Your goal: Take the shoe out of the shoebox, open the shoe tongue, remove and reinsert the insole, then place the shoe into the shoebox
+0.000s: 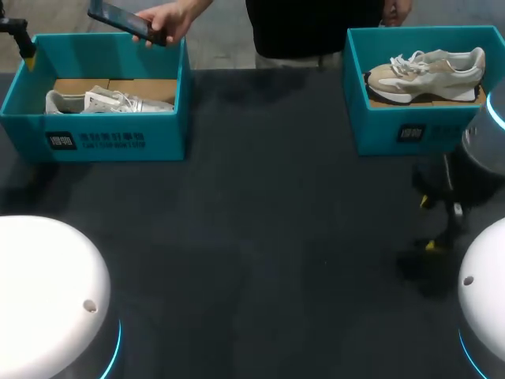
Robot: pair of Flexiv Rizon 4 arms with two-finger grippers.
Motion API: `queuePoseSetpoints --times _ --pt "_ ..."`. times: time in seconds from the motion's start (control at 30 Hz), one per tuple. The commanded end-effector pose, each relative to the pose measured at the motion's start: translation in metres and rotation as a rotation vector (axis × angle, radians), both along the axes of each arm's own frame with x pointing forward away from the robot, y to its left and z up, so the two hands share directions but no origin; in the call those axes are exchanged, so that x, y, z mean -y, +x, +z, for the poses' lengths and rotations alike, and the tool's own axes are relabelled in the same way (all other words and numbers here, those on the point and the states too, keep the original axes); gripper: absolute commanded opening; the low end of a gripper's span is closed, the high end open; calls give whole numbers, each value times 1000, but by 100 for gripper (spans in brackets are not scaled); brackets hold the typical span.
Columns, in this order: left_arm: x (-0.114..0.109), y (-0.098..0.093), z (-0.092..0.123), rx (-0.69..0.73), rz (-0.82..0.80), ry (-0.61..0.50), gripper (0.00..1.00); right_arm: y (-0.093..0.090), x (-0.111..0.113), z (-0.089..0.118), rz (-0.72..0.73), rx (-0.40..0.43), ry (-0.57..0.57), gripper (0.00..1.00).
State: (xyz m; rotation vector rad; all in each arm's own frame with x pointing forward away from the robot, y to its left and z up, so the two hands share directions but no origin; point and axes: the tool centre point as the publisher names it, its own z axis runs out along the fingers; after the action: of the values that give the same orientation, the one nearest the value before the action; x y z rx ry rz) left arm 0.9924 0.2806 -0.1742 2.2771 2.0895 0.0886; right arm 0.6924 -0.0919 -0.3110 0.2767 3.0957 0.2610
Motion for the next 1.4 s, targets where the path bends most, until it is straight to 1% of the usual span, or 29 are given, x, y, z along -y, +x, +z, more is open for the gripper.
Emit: queuePoseSetpoints --times 0.03,0.1,0.2,0.23,0.3,0.47,0.5,0.97,1.0,1.03,1.07,1.1,1.13,1.17,1.23,1.3,1.33,1.4 --pt "0 -1 0 2 1 3 100 41 4 22 -191 -67 -122 100" --pt "0 -1 0 2 1 3 100 52 13 33 -274 -56 -128 100" --pt "0 -1 0 2 1 3 100 67 25 48 -353 -41 -124 100" --pt "0 -1 0 2 1 3 100 71 28 54 -365 -39 -112 100" --pt "0 -1 0 2 1 3 100 76 32 66 -408 -33 -141 100" --pt "0 -1 0 2 1 3 100 92 42 89 -505 -44 -151 100" --pt "0 -1 0 2 1 3 100 95 44 94 -532 -27 -148 100" --pt "0 -1 0 2 1 3 100 95 44 94 -532 -27 -148 100" --pt "0 -1 0 2 1 3 100 94 41 89 -601 -21 -180 100" --pt "0 -1 0 2 1 3 100 98 40 85 -654 -30 -199 100" --pt "0 -1 0 2 1 3 100 105 37 84 -740 -24 -220 100" --pt "0 -1 0 2 1 3 100 111 35 87 -778 -17 -203 100" --pt "0 -1 0 2 1 3 100 118 34 91 -843 -2 -214 100" --pt "0 -1 0 2 1 3 100 124 33 94 -892 16 -254 100" --pt "0 -1 0 2 1 3 100 137 36 103 -963 24 -208 100" --pt "0 -1 0 2 1 3 100 152 41 107 -1031 37 -261 100" --pt "0 -1 0 2 1 3 100 159 44 110 -1051 27 -234 100" --pt "0 -1 0 2 1 3 100 172 48 112 -1086 42 -281 100"
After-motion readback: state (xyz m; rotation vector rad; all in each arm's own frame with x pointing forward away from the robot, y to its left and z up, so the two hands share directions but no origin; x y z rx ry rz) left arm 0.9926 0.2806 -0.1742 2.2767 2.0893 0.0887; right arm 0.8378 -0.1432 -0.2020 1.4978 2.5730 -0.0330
